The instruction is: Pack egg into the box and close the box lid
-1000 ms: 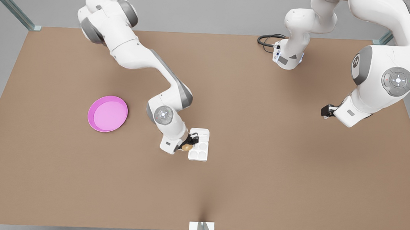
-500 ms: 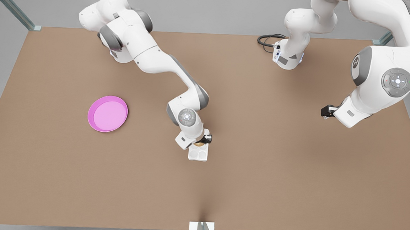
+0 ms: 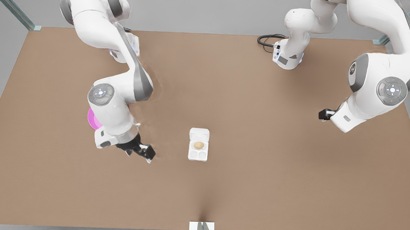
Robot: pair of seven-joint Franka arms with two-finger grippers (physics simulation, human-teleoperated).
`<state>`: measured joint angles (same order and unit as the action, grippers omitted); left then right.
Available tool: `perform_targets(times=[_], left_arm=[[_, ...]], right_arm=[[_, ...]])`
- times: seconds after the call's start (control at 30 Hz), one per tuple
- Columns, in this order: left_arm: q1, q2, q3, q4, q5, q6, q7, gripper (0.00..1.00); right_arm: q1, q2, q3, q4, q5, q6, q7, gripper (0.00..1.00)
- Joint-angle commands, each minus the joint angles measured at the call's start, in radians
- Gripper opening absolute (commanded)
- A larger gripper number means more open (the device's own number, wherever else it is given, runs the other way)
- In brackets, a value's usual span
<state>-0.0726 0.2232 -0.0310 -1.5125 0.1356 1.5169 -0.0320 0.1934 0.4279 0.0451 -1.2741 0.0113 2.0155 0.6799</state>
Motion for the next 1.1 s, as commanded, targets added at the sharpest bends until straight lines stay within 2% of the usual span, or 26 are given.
perform_targets(times=[0.0,0.03,0.07,0.1,0.17,0.2,0.23,0.27,0.3,0.37,0.5,0.63,0.8,0.97,1.07], left_arm=[[-0.007,0.100,0.000,0.000,0.001,-0.038,-0.002,1.00],[-0.012,0.127,0.000,-0.002,0.001,-0.168,-0.011,1.00],[-0.094,0.131,-0.001,-0.002,0.001,-0.368,-0.011,1.00],[-0.232,0.127,-0.001,-0.023,-0.005,-0.442,-0.031,1.00],[-0.492,-0.008,0.000,-0.230,-0.145,-0.271,-0.327,1.00],[-0.628,-0.010,0.000,-0.259,-0.166,-0.218,-0.476,0.95],[-0.756,0.002,0.000,-0.276,-0.228,-0.141,-0.660,0.58],[-0.849,0.031,0.000,-0.273,-0.297,-0.052,-0.792,0.24],[-0.909,0.100,0.000,-0.252,-0.346,0.092,-0.879,0.21],[-0.961,0.278,0.000,-0.169,-0.404,0.310,-0.993,0.21],[-0.961,0.403,0.025,-0.175,-0.410,0.638,-1.020,0.21],[-0.977,0.401,0.143,-0.199,-0.327,0.654,-1.129,0.21],[-0.977,0.393,0.197,-0.201,-0.306,0.551,-1.146,0.21],[-0.969,0.416,0.218,-0.155,-0.291,0.603,-1.143,0.21],[-0.941,0.450,0.218,-0.075,-0.248,0.603,-1.135,0.21]], right_arm=[[-0.226,-0.135,0.114,-0.091,-0.042,-0.437,-0.684,1.00],[-0.232,-0.132,0.114,-0.083,-0.056,-0.459,-0.683,1.00],[-0.235,-0.129,0.113,-0.076,-0.074,-0.459,-0.688,1.00],[-0.230,-0.129,0.113,-0.073,-0.129,-0.457,-0.683,1.00],[-0.218,-0.126,0.114,-0.040,-0.172,-0.459,-0.681,1.00],[-0.219,-0.126,0.118,-0.034,-0.146,-0.469,-0.677,1.00],[-0.219,-0.126,0.119,-0.033,-0.120,-0.551,-0.609,1.00],[-0.223,-0.126,0.114,-0.031,-0.134,-0.547,-0.622,1.00],[-0.210,-0.124,0.119,-0.031,-0.214,-0.547,-0.623,1.00],[-0.239,-0.116,0.114,-0.027,-0.209,-0.509,-0.623,1.00],[-0.276,-0.120,0.107,-0.025,-0.149,-0.578,-0.625,1.00],[-0.292,-0.118,0.102,0.018,-0.126,-0.586,-0.623,1.00],[-0.304,-0.118,0.101,0.021,-0.125,-0.598,-0.623,1.00],[-0.315,-0.116,0.104,0.021,-0.125,-0.598,-0.623,1.00],[-0.311,-0.116,0.104,0.021,-0.123,-0.600,-0.622,1.00]])
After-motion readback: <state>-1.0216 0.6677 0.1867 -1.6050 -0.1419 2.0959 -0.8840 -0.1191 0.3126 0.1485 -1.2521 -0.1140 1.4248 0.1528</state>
